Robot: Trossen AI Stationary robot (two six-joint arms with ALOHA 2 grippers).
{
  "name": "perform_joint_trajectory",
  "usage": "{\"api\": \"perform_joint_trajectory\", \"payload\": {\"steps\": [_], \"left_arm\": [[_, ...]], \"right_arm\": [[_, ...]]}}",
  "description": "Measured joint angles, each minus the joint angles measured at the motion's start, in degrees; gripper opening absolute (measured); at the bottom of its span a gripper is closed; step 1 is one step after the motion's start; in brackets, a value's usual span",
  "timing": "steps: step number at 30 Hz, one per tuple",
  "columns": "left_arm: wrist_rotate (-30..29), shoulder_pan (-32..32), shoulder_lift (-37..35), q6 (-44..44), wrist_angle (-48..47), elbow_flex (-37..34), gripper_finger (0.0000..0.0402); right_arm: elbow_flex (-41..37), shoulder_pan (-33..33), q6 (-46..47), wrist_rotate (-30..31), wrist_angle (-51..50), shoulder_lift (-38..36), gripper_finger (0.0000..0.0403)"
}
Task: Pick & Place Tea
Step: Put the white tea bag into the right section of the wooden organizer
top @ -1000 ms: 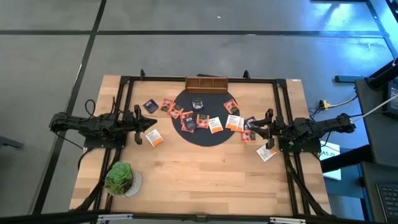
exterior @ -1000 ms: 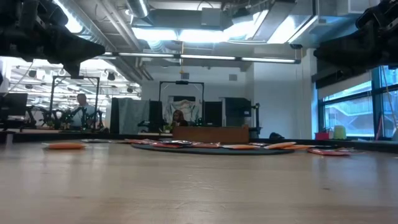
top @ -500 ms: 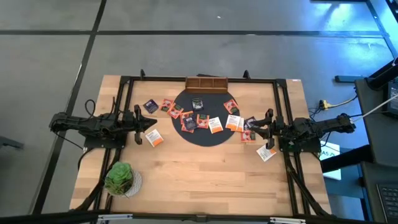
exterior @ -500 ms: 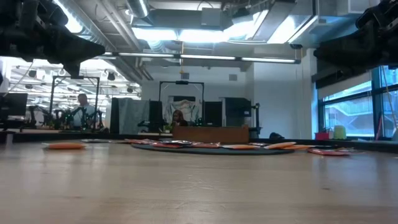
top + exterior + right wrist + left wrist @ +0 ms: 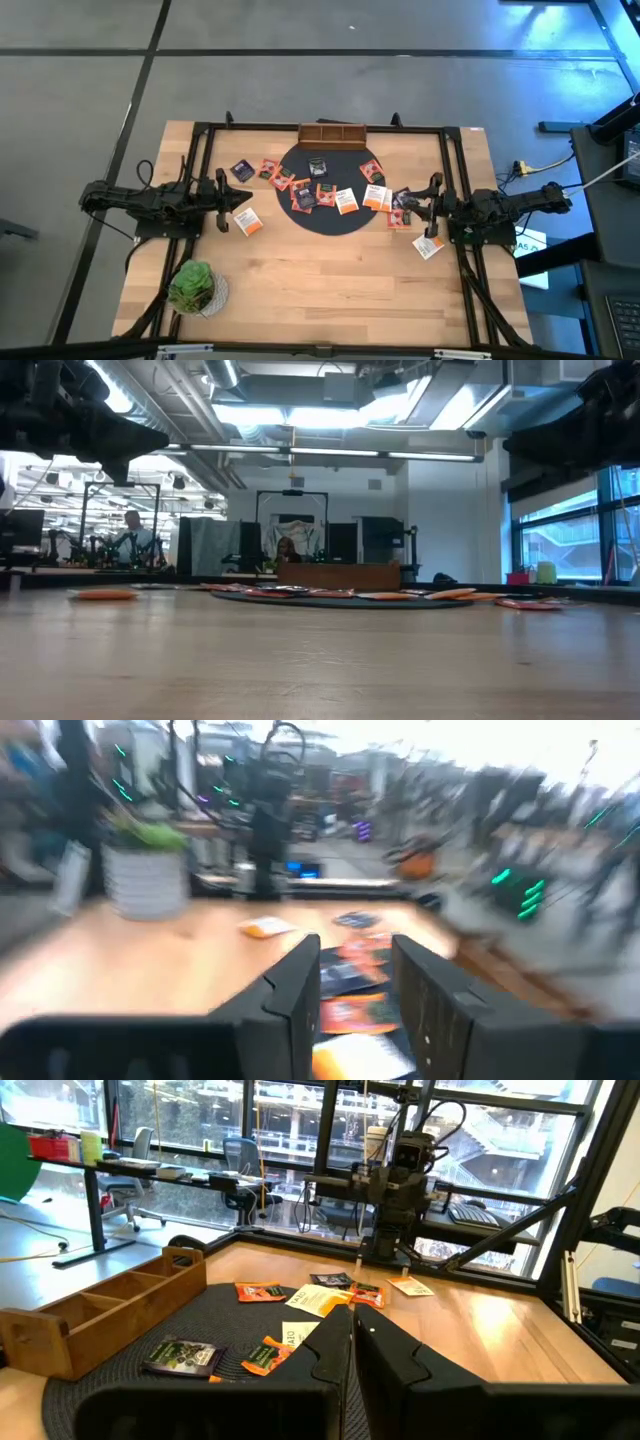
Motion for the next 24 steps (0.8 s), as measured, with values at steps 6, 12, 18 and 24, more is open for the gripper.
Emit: {"api": "perform_joint_trajectory", "payload": {"steps": [6,12,18,24], "left_arm": [[-0.01,0.0,0.0,0.0,0.0,0.01,0.0015],[-0.01,-0.02,-0.02,0.0,0.0,0.01,0.0015],[-0.01,-0.01,0.0,0.0,0.0,-0.01,0.0015],[0.0,-0.02,-0.01,-0.01,0.02,0.0,0.0015]], "right_arm": [[0.0,0.0,-7.88,0.2,0.0,0.0,0.0126],[0.0,0.0,0.42,-0.96,0.66,0.0,0.0126],[0.0,-0.21,23.49,-1.17,2.76,0.02,0.0126],[0.0,-0.26,32.14,7.78,9.85,0.07,0.0131]]}}
